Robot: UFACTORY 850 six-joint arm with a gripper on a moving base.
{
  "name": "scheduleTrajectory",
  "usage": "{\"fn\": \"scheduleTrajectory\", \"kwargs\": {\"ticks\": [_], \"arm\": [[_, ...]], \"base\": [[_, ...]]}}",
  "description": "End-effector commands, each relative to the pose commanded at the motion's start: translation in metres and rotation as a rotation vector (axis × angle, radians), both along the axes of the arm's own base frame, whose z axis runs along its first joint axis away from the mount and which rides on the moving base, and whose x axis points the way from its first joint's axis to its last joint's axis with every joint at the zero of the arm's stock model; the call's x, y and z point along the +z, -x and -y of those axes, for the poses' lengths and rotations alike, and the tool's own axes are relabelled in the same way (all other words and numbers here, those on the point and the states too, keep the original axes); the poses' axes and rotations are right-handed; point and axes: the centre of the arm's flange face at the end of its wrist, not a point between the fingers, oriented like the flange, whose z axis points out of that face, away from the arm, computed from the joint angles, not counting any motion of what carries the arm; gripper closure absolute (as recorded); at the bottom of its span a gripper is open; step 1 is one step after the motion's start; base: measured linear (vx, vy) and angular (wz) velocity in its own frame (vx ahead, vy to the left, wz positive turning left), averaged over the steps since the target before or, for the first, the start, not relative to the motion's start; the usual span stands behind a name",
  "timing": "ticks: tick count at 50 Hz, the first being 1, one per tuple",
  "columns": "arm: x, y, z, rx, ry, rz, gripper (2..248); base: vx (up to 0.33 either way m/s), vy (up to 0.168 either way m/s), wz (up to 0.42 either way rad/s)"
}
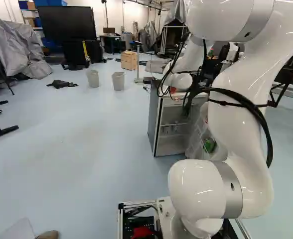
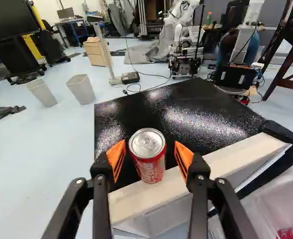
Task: Grab a drink from the fridge
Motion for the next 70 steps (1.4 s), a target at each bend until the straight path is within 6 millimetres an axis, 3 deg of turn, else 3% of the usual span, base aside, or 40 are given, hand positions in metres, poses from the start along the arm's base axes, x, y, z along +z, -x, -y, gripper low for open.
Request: {"fn": "scheduleTrajectory", "kwargs": {"ticks": [1, 6, 7, 11, 12, 36, 70], "arm": [[0.000, 0.000, 0.000, 0.000, 0.000, 0.000, 82], [0.000, 0.000, 0.000, 0.000, 0.000, 0.000, 82], [0.000, 0.000, 0.000, 0.000, 0.000, 0.000, 47], [0.000, 0.003, 0.000, -0.001, 0.000, -0.001, 47], [0.000, 0.004, 0.000, -0.001, 0.000, -0.002, 11], [0.004, 0.047, 0.005, -0.024, -0.004, -0.019, 3], [0.020, 0.094, 0.049, -0.184, -0.039, 0.010, 3]], "base": [[0.000, 0.000, 0.000], [0.000, 0.000, 0.000], [0.000, 0.000, 0.000], [0.000, 0.000, 0.000], [0.000, 0.000, 0.000], [0.000, 0.000, 0.000], [0.000, 0.000, 0.000]]}}
